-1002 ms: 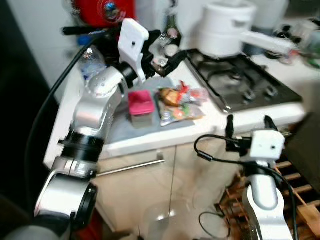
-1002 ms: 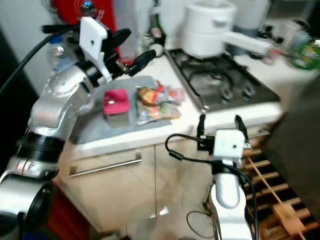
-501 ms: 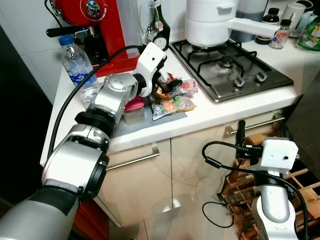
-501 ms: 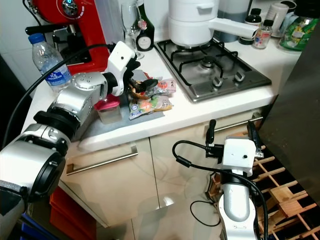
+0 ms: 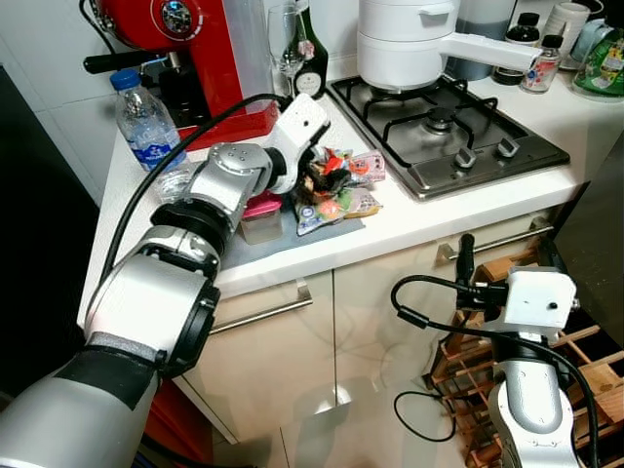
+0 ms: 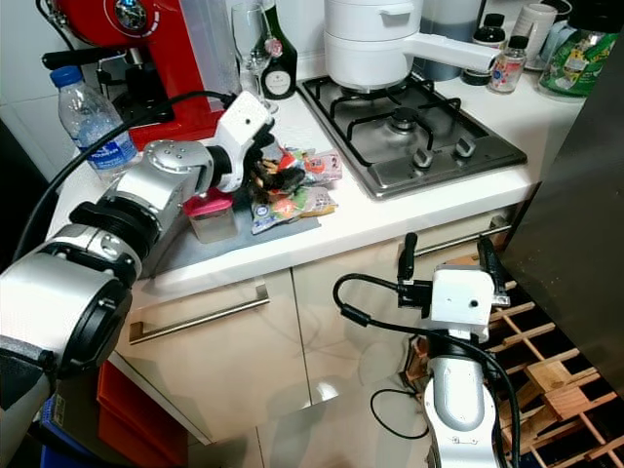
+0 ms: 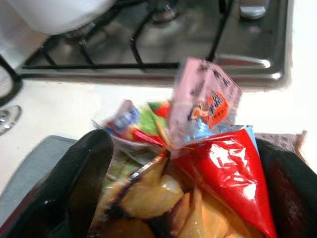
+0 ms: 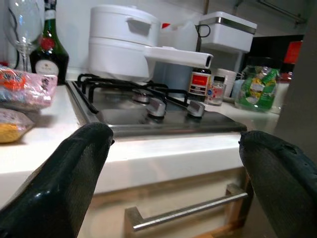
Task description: Restocking fridge
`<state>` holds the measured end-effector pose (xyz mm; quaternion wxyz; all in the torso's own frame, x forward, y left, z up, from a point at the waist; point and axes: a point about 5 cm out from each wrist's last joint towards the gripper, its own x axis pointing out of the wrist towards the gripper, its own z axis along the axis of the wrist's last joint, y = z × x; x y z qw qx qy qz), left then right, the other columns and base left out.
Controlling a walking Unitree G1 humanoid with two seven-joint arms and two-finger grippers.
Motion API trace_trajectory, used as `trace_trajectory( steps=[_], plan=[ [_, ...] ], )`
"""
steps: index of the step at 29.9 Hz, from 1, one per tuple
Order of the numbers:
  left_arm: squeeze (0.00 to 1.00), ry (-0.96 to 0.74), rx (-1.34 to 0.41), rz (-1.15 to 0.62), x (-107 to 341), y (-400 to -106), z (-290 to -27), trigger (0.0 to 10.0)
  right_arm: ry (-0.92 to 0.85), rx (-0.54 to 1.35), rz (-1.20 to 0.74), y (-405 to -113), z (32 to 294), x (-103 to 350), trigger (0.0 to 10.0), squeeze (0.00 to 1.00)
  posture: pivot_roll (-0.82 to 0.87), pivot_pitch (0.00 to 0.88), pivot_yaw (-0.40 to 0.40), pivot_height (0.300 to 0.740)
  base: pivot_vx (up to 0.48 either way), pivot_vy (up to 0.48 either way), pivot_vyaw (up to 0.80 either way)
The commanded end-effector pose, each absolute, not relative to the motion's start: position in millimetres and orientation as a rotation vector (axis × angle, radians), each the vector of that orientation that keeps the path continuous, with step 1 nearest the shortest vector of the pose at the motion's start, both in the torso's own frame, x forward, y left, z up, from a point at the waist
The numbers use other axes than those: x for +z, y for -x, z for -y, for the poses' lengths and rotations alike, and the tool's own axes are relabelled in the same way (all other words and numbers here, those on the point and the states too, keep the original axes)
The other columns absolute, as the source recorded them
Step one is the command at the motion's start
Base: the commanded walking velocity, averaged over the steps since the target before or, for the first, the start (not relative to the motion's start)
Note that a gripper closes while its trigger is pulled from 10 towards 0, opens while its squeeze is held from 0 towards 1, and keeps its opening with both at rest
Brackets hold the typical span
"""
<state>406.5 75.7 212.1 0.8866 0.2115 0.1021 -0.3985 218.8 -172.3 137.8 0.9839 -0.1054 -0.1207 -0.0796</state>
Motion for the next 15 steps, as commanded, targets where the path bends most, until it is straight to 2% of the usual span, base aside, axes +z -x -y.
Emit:
trace_trajectory(
  steps=[1, 15],
  plan=[
    [0.0, -0.479, -0.816, -0.297, 200, -405, -81, 10.0, 0.192, -0.137, 0.254, -222, 167, 140, 10.0, 0.0, -0.3, 0.0, 0.122, 0.74, 0.0, 0.0, 0.0],
    [0.0, -0.533, -0.804, -0.45, 164, -395, -76, 10.0, 0.197, -0.12, 0.254, -223, 165, 141, 10.0, 0.0, -0.3, 0.0, 0.12, 0.74, 0.0, 0.0, 0.0]
  ],
)
